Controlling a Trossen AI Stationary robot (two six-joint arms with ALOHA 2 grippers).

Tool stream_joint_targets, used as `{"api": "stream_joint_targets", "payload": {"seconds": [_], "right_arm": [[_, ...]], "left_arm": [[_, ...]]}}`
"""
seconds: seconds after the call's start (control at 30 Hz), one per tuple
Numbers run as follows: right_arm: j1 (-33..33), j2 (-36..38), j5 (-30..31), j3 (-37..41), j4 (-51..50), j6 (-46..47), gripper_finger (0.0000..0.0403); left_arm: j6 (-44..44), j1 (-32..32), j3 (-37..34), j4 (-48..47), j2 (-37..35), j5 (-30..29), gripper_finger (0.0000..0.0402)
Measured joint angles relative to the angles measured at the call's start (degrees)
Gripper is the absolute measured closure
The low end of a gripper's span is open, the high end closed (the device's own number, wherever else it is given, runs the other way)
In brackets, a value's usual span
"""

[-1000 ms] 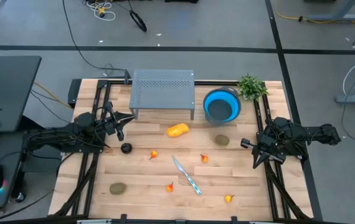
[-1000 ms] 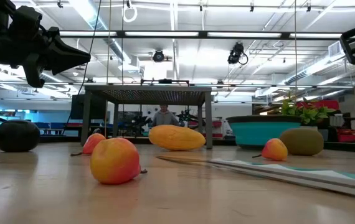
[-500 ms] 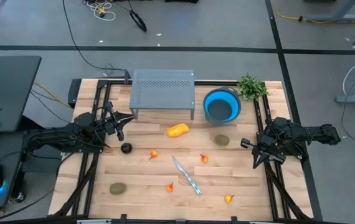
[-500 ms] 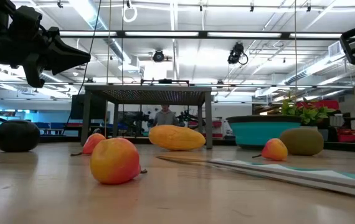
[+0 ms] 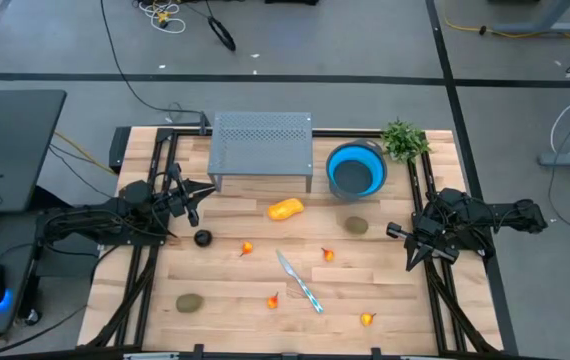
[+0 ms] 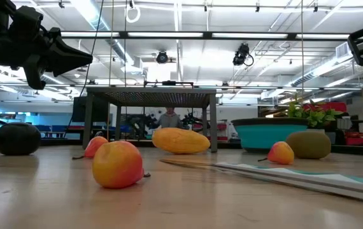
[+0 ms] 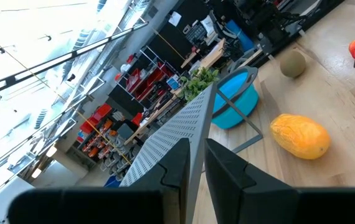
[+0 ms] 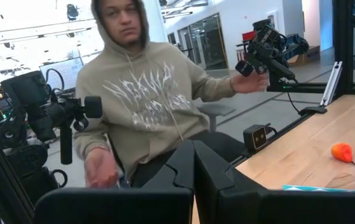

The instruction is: Pick & Place Fruit

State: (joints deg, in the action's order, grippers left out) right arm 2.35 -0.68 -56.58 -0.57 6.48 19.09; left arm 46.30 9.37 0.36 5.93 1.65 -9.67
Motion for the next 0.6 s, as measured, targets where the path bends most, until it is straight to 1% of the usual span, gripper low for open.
{"api": "stream_joint_targets", "payload": {"seconds": [0.13,0.3,0.47,0.6], "right_arm": [[0.0,0.0,0.0,0.0,0.0,0.0,0.0402],[0.0,0.0,0.0,0.0,0.7,0.7,0.0402],[0.0,0.0,0.0,0.0,3.7,1.5,0.0402],[0.0,0.0,0.0,0.0,4.1,1.6,0.0402]], "left_arm": [[0.0,0.0,0.0,0.2,0.0,0.0,0.0345],[4.0,0.0,0.0,1.4,0.0,-1.7,0.0345],[3.6,0.0,0.0,1.5,0.0,-1.7,0.0345],[3.6,0.0,0.0,1.5,0.0,-1.7,0.0345]]}}
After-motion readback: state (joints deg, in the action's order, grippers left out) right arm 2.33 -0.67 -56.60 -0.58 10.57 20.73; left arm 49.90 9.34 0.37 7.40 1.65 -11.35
